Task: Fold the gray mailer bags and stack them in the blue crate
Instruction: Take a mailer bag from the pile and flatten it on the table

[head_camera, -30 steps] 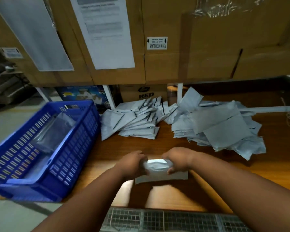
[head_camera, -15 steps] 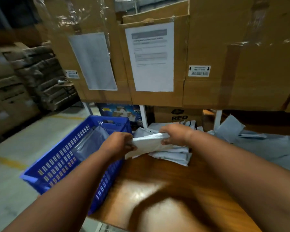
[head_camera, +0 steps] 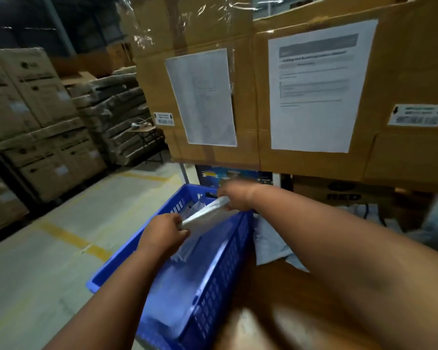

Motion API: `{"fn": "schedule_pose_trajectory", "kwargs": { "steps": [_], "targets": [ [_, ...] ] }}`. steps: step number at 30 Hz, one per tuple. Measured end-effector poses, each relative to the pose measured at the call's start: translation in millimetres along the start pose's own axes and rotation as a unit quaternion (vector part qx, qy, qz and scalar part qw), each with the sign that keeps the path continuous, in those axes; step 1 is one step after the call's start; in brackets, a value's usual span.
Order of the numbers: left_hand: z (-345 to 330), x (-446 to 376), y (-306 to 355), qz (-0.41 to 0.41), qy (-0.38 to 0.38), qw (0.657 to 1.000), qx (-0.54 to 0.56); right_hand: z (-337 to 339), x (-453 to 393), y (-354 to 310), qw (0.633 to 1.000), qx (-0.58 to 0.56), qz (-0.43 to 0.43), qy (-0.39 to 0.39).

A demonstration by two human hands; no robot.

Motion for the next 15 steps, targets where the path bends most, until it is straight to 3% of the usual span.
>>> {"fn": "schedule_pose_trajectory", "kwargs": {
  "steps": [6,15],
  "targets": [
    [-51,-32,-52,0.041,-0.034,0.998,-0.037,-41,-88,-30,0.990,0.131,0.050,-0.009],
    [-137,-83,-73,0.035,-0.127,0.988,-0.078,-114,-163,-30,0.956,0.280,0.052,-0.065]
  ]
}}
Point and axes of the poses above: each hand's wrist, its own x-axis away from the middle knuckle, its own z-axis out of the back of the hand, y = z × x, the point moved 3 cm from there along -x, towards the middle knuckle, and after that the axes turned 6 degrees about y, right-handed, at the moved point
